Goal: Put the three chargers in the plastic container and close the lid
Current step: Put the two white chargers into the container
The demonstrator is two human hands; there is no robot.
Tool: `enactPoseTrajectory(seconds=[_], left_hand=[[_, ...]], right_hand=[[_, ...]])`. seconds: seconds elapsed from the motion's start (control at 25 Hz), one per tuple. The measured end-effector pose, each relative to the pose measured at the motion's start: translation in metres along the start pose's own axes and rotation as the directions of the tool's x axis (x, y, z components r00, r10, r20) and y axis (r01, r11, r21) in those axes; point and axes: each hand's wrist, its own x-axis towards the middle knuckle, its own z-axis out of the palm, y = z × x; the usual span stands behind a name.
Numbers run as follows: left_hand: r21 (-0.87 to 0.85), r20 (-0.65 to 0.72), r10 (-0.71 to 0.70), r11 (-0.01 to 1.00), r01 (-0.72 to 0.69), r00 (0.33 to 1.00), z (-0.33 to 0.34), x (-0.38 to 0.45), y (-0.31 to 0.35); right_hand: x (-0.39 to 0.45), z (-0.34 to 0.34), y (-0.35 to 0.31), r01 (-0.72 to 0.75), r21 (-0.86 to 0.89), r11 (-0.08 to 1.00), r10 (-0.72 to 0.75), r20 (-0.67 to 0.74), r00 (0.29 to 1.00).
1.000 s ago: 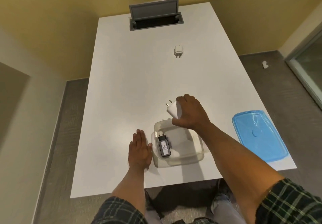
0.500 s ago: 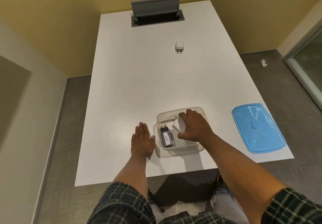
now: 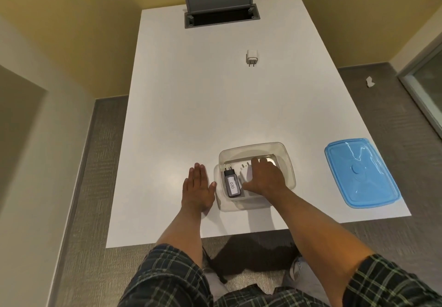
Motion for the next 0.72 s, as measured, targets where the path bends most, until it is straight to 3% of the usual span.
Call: enactPoseTrajectory(seconds=[0.72], left_hand=[[-0.019, -0.010, 0.001, 1.000, -0.001, 1.000, 0.004, 0.002, -0.002]], right_hand=[[0.009, -0.007, 0.017, 0.009, 0.137, 0.990, -0.009, -0.004, 1.000]])
